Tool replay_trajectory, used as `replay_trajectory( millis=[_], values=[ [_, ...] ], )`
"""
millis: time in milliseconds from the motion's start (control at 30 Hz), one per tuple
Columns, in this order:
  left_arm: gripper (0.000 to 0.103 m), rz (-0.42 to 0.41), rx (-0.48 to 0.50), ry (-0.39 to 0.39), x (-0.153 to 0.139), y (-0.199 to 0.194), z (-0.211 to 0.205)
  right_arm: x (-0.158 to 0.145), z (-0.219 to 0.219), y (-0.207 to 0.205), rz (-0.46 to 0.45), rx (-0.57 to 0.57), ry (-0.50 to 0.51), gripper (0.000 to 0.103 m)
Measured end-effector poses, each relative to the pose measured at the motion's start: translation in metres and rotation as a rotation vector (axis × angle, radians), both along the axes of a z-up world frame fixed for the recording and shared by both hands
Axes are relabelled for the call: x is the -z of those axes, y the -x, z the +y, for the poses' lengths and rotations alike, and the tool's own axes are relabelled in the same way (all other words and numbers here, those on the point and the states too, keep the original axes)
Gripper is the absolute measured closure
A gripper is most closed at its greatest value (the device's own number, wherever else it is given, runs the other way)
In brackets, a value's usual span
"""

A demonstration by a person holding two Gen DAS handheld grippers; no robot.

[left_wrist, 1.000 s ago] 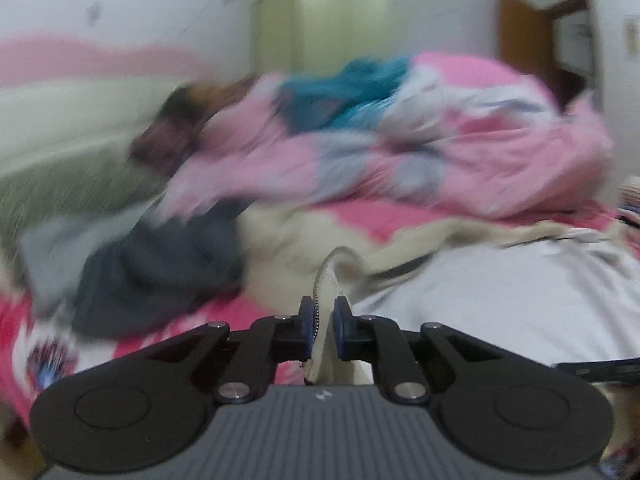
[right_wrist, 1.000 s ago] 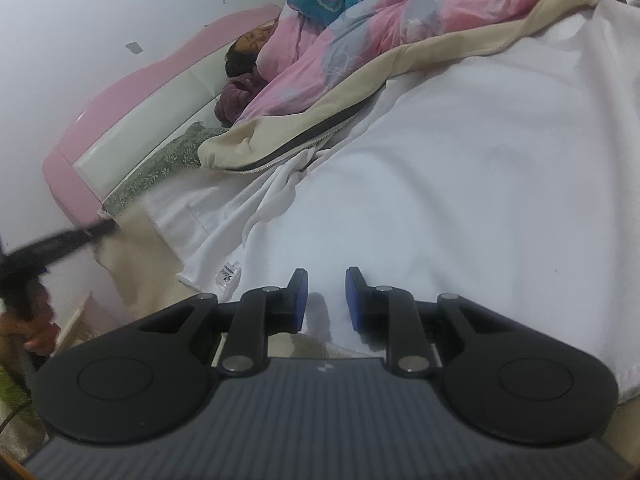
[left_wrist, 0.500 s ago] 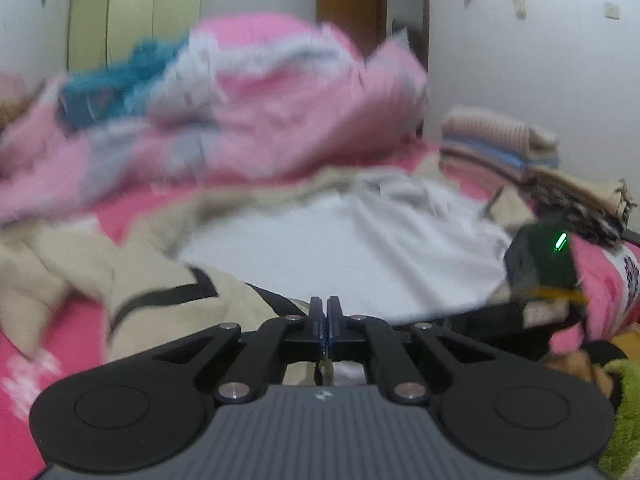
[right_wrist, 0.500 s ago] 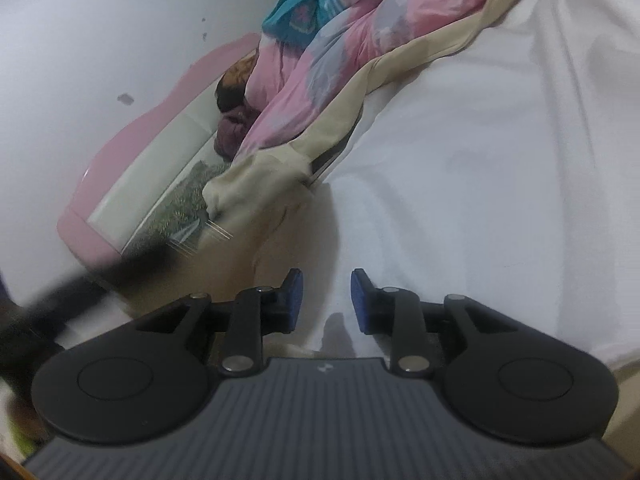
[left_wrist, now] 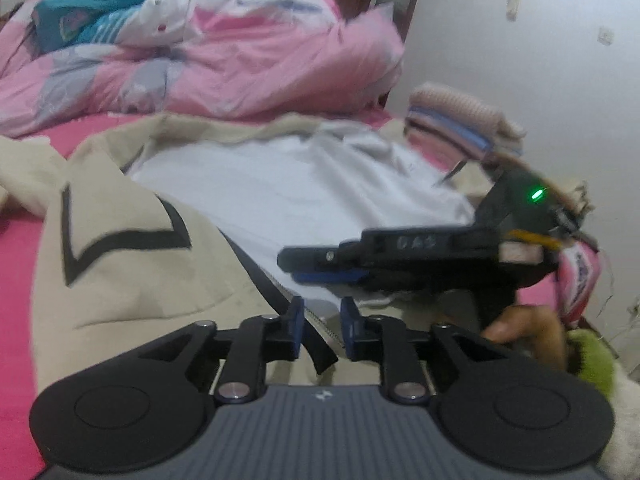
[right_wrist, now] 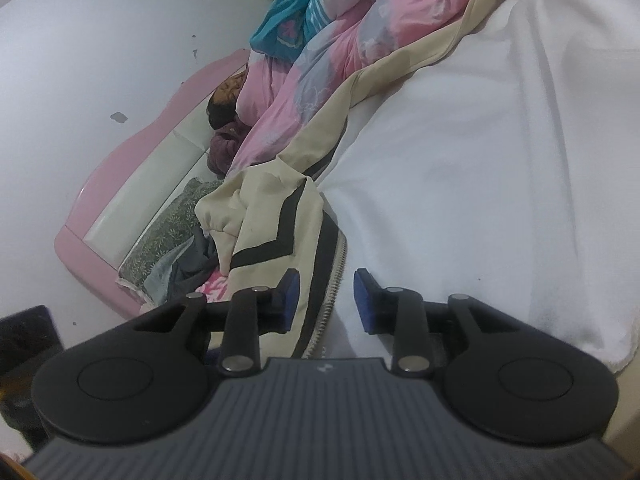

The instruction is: Fold clothes

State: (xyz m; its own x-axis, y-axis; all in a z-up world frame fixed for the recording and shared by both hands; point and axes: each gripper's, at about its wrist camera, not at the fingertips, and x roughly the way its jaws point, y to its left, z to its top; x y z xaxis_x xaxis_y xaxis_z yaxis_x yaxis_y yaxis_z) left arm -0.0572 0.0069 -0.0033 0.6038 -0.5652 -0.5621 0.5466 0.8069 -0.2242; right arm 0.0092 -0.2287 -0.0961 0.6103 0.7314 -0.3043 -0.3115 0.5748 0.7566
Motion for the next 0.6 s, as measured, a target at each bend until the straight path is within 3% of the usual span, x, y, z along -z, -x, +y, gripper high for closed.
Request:
replay_trajectory(
  millis=[100, 200, 233, 367, 467, 600],
  values=[
    [0.082, -0.009, -0.001, 0.055, -0.010, 0.002, 0.021, 0.001, -0.003, -0.002, 0.013, 0.000, -0.034, 0.068],
    [0.082, -0.016, -0.038, 0.082, -0.016, -0.008, 0.038, 0.005, -0.012, -0.008, 0.066, -0.007, -0.174, 0.051],
    [0.083, -0.016, -0.060, 0.079, -0.017, -0.015, 0.042, 0.006, -0.015, -0.011, 0.089, -0.007, -0.226, 0.050],
    [0.083, 0.024, -0.113, 0.074, -0.014, -0.049, 0.052, -0.013, -0.015, -0.023, 0.140, 0.006, -0.215, 0.049],
    [0.076, 0.066, -0.051, 0.049, -0.003, -0.071, 0.045, -0.031, -0.011, -0.038, 0.169, -0.001, -0.190, 0.049],
    [0.076, 0.117, 0.002, 0.024, 0.025, -0.085, 0.031, -0.045, -0.002, -0.083, 0.229, 0.018, -0.178, 0.049]
  ],
)
